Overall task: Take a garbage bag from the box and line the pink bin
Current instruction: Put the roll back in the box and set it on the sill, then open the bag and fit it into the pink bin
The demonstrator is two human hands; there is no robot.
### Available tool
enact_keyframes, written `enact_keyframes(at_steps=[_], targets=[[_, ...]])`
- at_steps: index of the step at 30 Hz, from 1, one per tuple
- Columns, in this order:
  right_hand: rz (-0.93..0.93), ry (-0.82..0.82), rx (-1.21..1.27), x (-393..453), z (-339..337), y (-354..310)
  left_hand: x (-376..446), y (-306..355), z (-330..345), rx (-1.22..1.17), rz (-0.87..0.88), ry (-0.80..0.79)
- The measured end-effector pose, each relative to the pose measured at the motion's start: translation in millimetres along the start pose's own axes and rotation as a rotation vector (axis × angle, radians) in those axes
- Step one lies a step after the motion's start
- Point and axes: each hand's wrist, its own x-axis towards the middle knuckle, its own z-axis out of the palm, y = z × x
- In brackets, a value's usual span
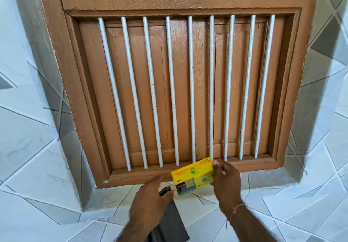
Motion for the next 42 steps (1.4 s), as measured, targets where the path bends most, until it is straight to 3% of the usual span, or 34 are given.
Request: enact_keyframes(at_steps=[4, 10, 15, 20, 29, 33, 35, 37, 39, 42], targets=[[0.111, 0.004, 0.061, -3, 8, 14, -1, 1, 10, -0.196, 0.040, -0.057], [0.140, -0.106, 0.071, -12, 18, 31, 5, -5, 16, -0.152, 0.005, -0.111], [0.110, -0.056, -0.050, -13, 25, 50, 8, -13, 28, -0.093, -0.084, -0.188], [0.072, -0.075, -0.143, -4, 31, 65, 10, -17, 16, -0.211, -0.115, 0.008], [0.009, -0.137, -0.339, 3, 34, 66, 15, 2, -39, -0.704, -0.114, 0.278], [-0.113, -0.048, -0.300, -19, 29, 45, 14, 5, -50, -0.739, -0.091, 0.385], [-0.136, -0.191, -0.106, -50, 29, 26, 12, 5, -55, -0.785, -0.102, 0.432], [-0.105, -0.526, 0.057, -86, 33, 11, 9, 7, -60, -0.837, -0.127, 0.462], [-0.091, -0.757, 0.046, -113, 43, 3, 7, 12, -65, -0.912, -0.156, 0.478], [-0.023, -0.721, -0.027, -137, 59, -1, 2, 22, -74, -0.977, -0.169, 0.482]])
